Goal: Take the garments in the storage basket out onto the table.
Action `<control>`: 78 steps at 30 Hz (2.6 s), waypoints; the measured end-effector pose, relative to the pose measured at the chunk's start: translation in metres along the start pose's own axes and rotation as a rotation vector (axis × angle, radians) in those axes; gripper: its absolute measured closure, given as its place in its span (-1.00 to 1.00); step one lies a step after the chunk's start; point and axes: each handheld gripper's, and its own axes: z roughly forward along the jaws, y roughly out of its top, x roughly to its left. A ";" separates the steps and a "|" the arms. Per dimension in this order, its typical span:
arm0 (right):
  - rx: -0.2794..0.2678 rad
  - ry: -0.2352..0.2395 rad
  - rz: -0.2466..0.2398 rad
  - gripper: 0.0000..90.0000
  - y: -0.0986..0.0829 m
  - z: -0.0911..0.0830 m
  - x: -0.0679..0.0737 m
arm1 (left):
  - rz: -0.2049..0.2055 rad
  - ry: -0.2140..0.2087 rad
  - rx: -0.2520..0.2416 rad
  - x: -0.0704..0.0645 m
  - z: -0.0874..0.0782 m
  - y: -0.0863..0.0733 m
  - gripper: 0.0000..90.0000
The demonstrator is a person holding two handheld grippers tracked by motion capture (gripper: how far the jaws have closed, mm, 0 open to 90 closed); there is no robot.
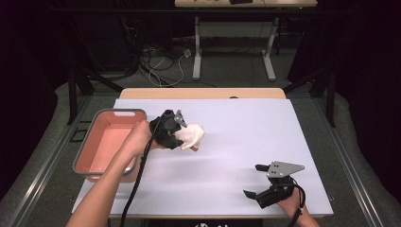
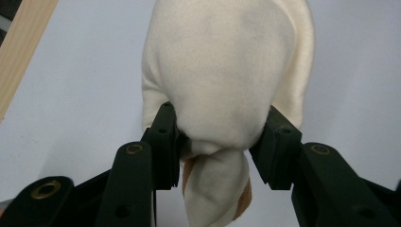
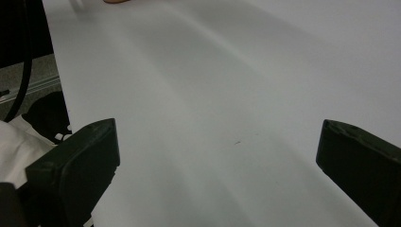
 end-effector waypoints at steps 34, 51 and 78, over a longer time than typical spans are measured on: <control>0.003 -0.001 0.002 -1.00 0.000 0.000 0.000 | 0.037 -0.058 -0.028 -0.028 0.026 0.022 0.24; 0.004 -0.001 0.001 -1.00 -0.001 0.000 0.000 | 0.013 -0.066 -0.046 -0.037 0.040 0.023 0.24; 0.006 -0.003 0.000 -1.00 -0.001 -0.001 0.001 | -0.055 -0.085 -0.094 -0.049 0.063 0.013 0.23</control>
